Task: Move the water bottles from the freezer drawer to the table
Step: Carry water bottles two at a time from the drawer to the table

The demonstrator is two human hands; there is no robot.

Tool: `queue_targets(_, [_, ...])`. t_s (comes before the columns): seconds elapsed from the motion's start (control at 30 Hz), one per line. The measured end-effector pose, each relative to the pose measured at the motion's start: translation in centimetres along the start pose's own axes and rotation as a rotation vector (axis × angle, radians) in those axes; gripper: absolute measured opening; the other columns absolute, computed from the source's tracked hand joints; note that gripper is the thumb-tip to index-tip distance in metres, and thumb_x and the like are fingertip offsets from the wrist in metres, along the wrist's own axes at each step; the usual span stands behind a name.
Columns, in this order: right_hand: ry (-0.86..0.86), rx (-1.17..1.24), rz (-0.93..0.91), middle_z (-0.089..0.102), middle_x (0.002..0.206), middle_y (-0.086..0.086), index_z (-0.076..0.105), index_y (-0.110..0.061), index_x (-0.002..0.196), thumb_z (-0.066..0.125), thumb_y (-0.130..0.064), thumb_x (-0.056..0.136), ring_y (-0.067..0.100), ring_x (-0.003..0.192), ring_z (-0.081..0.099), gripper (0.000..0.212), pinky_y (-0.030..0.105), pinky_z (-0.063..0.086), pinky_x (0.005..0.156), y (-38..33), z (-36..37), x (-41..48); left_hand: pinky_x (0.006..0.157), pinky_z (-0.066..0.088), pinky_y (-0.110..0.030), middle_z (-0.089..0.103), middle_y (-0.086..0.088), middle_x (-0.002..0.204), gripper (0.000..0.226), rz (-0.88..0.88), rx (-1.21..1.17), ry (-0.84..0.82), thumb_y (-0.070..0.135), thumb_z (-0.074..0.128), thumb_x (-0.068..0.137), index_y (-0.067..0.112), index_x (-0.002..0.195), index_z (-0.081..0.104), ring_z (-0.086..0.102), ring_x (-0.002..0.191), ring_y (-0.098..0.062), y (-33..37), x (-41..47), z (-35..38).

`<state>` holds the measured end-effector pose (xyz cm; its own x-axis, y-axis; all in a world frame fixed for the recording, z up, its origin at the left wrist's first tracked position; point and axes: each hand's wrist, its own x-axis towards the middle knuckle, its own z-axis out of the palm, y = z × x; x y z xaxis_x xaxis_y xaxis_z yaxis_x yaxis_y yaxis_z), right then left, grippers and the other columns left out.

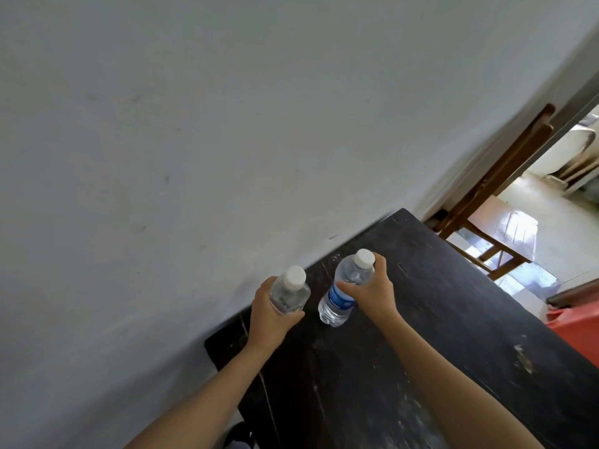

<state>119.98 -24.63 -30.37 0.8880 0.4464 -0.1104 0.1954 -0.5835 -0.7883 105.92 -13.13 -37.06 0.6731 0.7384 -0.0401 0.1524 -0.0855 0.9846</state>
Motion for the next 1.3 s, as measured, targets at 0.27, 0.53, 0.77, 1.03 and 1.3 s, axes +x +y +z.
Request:
queue_targets(0.27, [-0.041, 0.052, -0.048, 0.052, 0.124, 0.006, 0.033, -0.019, 0.129, 0.079, -0.016, 0.068, 0.024, 0.112, 0.053, 0.076, 0.035, 0.048, 0.087, -1.8, 2.5, 3.9, 0.074, 0.045, -0.008, 0.054, 0.011, 0.106, 0.065, -0.003, -0.078, 0.009, 0.000, 0.080, 0.061, 0.038, 0.099, 0.044, 0.058, 0.095, -0.001, 0.2, -0.1, 0.2])
queue_targets(0.53, [-0.192, 0.064, -0.075, 0.047, 0.127, 0.005, 0.027, -0.019, 0.132, 0.078, -0.014, 0.070, 0.023, 0.116, 0.049, 0.080, 0.030, 0.046, 0.088, -1.3, 3.3, 5.6, 0.076, 0.045, -0.006, 0.054, 0.014, 0.106, 0.064, 0.009, -0.084, 0.016, -0.003, 0.079, 0.063, 0.037, 0.100, 0.045, 0.056, 0.098, 0.006, -0.1, -0.1, 0.4])
queue_targets(0.77, [-0.166, -0.122, -0.093, 0.039, 0.142, 0.009, 0.009, -0.028, 0.145, 0.079, -0.026, 0.069, 0.031, 0.129, 0.038, 0.103, 0.050, 0.039, 0.102, -0.6, 2.0, 3.9, 0.075, 0.046, -0.009, 0.053, 0.012, 0.106, 0.066, 0.039, -0.098, -0.002, -0.003, 0.078, 0.064, 0.038, 0.101, 0.043, 0.058, 0.096, 0.001, 0.1, -0.3, 0.3])
queue_targets(1.03, [-0.191, -0.172, 0.015, 0.024, 0.152, 0.006, -0.004, -0.033, 0.145, 0.074, -0.025, 0.076, 0.023, 0.136, 0.029, 0.105, 0.040, 0.036, 0.107, 4.2, -3.1, -3.0, 0.104, 0.039, -0.043, 0.047, -0.004, 0.134, 0.102, -0.084, 0.071, -0.027, 0.010, 0.086, 0.057, 0.017, 0.140, 0.027, 0.047, 0.120, -0.021, -0.3, -1.0, -0.7])
queue_targets(1.3, [-0.137, -0.186, 0.094, 0.024, 0.151, 0.009, -0.004, -0.029, 0.146, 0.069, -0.026, 0.080, 0.025, 0.134, 0.034, 0.098, 0.038, 0.036, 0.105, 8.2, -8.7, -9.2, 0.105, 0.036, -0.042, 0.034, -0.020, 0.142, 0.083, -0.162, 0.239, -0.056, 0.014, 0.073, 0.076, 0.009, 0.143, 0.023, 0.040, 0.126, -0.031, -0.1, -4.3, -2.8])
